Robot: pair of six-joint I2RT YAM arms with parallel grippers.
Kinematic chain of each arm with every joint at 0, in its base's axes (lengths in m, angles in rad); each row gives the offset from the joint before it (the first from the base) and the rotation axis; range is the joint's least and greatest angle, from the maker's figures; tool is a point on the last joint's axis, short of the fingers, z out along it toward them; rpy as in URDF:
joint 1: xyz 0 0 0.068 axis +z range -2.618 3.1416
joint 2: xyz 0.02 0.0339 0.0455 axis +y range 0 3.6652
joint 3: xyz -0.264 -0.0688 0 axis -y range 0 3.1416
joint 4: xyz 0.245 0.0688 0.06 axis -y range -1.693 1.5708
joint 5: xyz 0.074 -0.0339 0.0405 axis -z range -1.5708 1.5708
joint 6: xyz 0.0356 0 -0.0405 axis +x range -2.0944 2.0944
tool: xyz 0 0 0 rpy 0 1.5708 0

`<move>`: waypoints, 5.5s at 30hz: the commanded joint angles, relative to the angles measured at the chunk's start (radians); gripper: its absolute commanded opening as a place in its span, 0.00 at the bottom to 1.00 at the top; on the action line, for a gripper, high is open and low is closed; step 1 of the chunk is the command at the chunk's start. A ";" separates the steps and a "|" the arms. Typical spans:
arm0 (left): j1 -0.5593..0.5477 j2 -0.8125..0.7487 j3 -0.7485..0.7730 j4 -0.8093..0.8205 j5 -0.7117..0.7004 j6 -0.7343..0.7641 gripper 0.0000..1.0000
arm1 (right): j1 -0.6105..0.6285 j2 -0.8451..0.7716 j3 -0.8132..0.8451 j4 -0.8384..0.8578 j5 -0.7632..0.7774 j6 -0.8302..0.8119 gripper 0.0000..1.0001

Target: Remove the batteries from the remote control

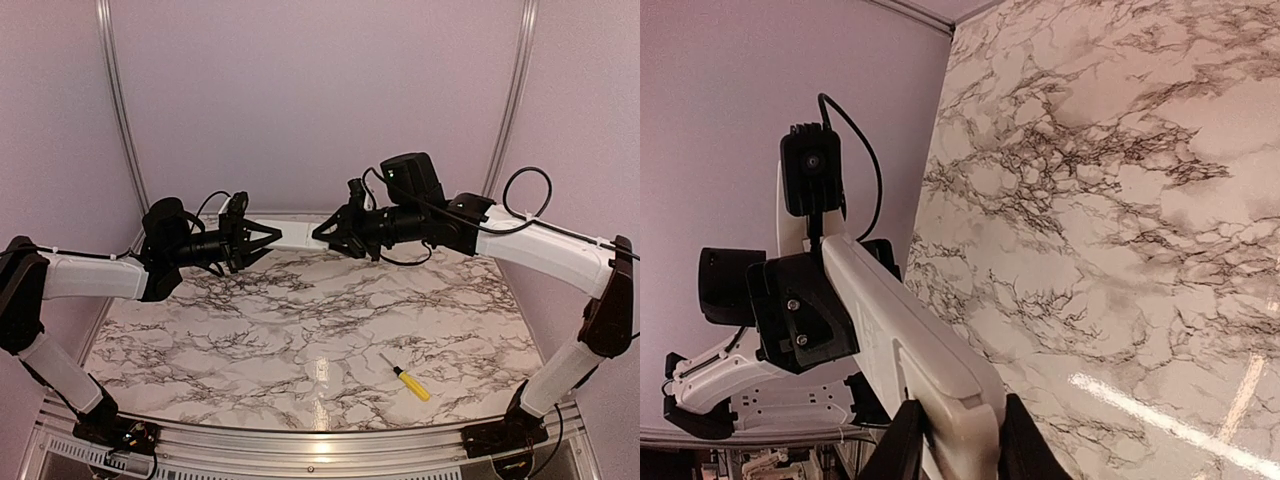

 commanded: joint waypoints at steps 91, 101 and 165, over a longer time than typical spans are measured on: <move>-0.009 -0.031 0.121 -0.465 -0.012 0.331 0.00 | 0.010 0.098 0.041 -0.273 0.092 -0.084 0.31; -0.005 -0.041 0.118 -0.530 -0.036 0.380 0.00 | 0.010 0.069 0.025 -0.286 0.124 -0.086 0.29; -0.083 0.016 -0.385 -0.116 -0.239 0.106 0.00 | 0.171 -0.125 -0.410 -0.596 0.346 -0.332 0.89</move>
